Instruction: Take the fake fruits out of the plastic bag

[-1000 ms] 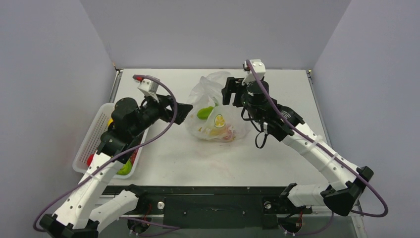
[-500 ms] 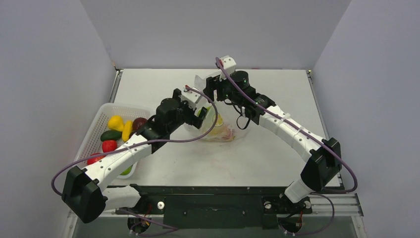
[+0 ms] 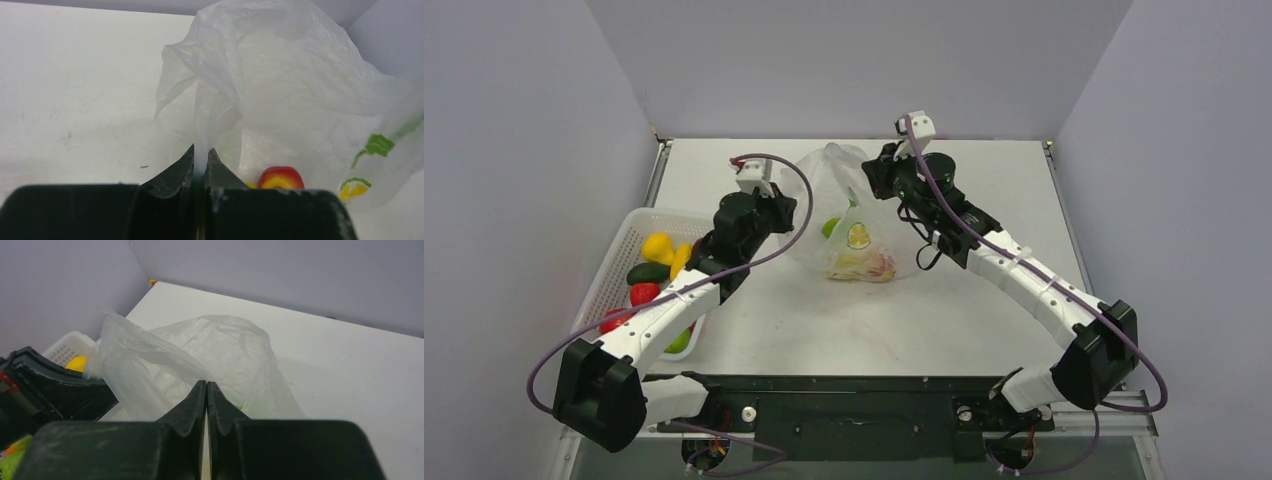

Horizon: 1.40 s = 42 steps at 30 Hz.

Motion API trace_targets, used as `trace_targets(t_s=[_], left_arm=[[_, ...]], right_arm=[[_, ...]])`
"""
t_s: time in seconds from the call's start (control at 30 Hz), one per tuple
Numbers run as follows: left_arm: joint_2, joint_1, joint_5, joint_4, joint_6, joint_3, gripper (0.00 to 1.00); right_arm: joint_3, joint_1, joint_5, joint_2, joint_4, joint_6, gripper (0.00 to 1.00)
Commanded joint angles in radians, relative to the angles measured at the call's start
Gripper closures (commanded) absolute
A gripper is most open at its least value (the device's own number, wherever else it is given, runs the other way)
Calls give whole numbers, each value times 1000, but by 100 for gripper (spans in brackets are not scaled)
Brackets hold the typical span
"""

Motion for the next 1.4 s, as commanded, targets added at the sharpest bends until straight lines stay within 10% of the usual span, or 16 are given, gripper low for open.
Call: trace_targets(t_s=[0.0,0.13,0.3,0.47,0.57,0.7,0.8,1.0,1.37], left_arm=[[-34,104,255,169,-248,-38,100],[-37,193,430,433,-500,-153,100],[79,260,566,878,-843,-312,100],[306,302,608,1445,-1145,-363,100],[327,296,623,1448,-1132,-357,100],[196,294,619,1161,-964,-369,100],[95,280,612,980,-847,-346,100],[-5,224,566,751,-680,-312,100],[-36,173,517,675,-616,-305,100]], right_arm=[[-34,-30,-16,-112,120,35,100],[-219,-86,-100,-230,311,173,100],[-641,-203,-191,-288,990,506,100],[-832,-232,-151,-225,1169,628,100],[-831,-217,-59,-314,820,643,100],[-585,-125,268,-441,-44,514,60],[-438,-66,333,-454,-382,462,35],[-290,89,395,-456,-615,671,17],[-15,455,1030,-176,-799,846,15]])
